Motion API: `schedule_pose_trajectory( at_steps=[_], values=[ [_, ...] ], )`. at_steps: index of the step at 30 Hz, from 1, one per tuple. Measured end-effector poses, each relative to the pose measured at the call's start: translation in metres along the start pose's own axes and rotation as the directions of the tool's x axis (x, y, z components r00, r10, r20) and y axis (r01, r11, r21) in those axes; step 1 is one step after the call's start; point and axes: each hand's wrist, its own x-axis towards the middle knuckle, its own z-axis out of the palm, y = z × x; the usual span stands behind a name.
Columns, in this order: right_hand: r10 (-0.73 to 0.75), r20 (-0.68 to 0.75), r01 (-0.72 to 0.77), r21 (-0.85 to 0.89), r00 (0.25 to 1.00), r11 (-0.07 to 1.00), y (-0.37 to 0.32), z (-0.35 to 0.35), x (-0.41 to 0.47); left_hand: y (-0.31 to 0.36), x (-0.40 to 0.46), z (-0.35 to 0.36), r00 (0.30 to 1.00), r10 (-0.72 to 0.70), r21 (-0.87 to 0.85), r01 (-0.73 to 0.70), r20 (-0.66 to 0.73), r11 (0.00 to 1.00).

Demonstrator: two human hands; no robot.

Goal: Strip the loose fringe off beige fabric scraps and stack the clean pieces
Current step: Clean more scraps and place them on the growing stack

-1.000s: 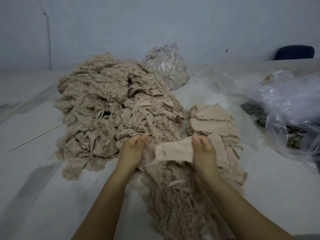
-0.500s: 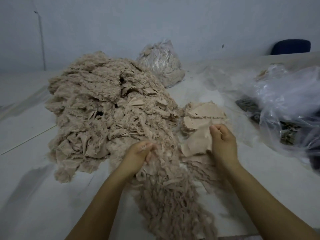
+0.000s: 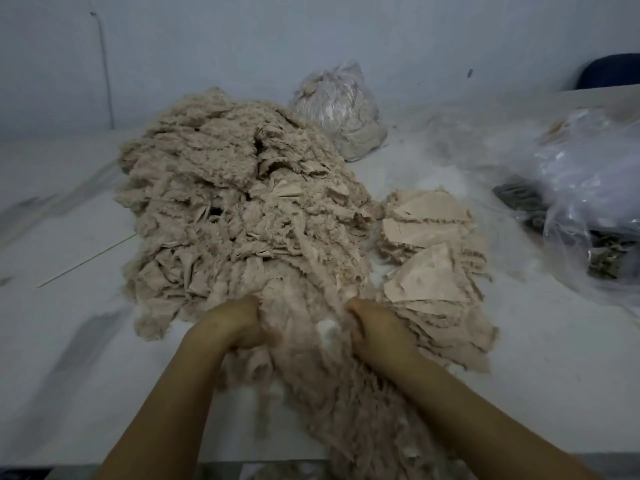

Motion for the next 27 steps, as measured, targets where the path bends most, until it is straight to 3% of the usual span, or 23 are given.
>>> schedule_pose_trajectory(
  at_steps=[3,6,9,12,16,20,23,24,25,27],
  values=[
    [0.083,-0.168,-0.071,0.075,0.982,0.995,0.006,-0.001,-0.001,-0.017,0.003,0.003,0.993,0.005,-0.096,-0.016,-0.121,0.995],
    [-0.069,-0.252,0.061,-0.042,0.965,0.997,0.002,0.005,-0.007,-0.025,0.001,0.0,0.984,0.04,-0.265,-0.086,-0.172,0.96],
    [-0.192,-0.079,0.194,0.011,0.978,0.981,-0.014,0.017,-0.021,-0.025,-0.004,0.003,0.963,0.06,-0.559,-0.203,-0.263,0.804],
    [-0.238,0.001,0.235,0.151,0.971,0.96,-0.029,0.031,-0.029,-0.019,-0.009,-0.001,0.936,0.134,-0.695,-0.332,-0.325,0.638],
    [-0.124,-0.161,0.168,0.29,0.979,0.942,-0.05,0.026,-0.027,-0.007,-0.013,-0.009,0.902,0.228,-0.775,-0.431,-0.366,0.462],
    [-0.077,-0.199,0.153,0.401,0.977,0.903,-0.066,0.021,-0.008,0.017,-0.013,-0.014,0.878,0.271,-0.794,-0.475,-0.395,0.38],
    [0.212,-0.253,-0.006,0.628,0.944,0.778,-0.059,0.006,0.014,0.018,-0.004,-0.018,0.811,0.159,-0.772,-0.585,-0.563,0.25],
    [0.312,-0.192,-0.068,0.747,0.93,0.662,-0.053,0.0,0.019,0.012,0.0,-0.019,0.774,0.175,-0.722,-0.632,-0.609,0.282],
    [0.378,-0.104,-0.115,0.85,0.92,0.515,-0.049,-0.007,0.022,0.004,0.005,-0.019,0.753,0.235,-0.65,-0.653,-0.615,0.388],
    [0.419,0.027,-0.176,0.93,0.908,0.323,-0.039,-0.015,0.025,-0.006,0.016,-0.016,0.762,0.371,-0.379,-0.605,-0.531,0.701]
  ],
)
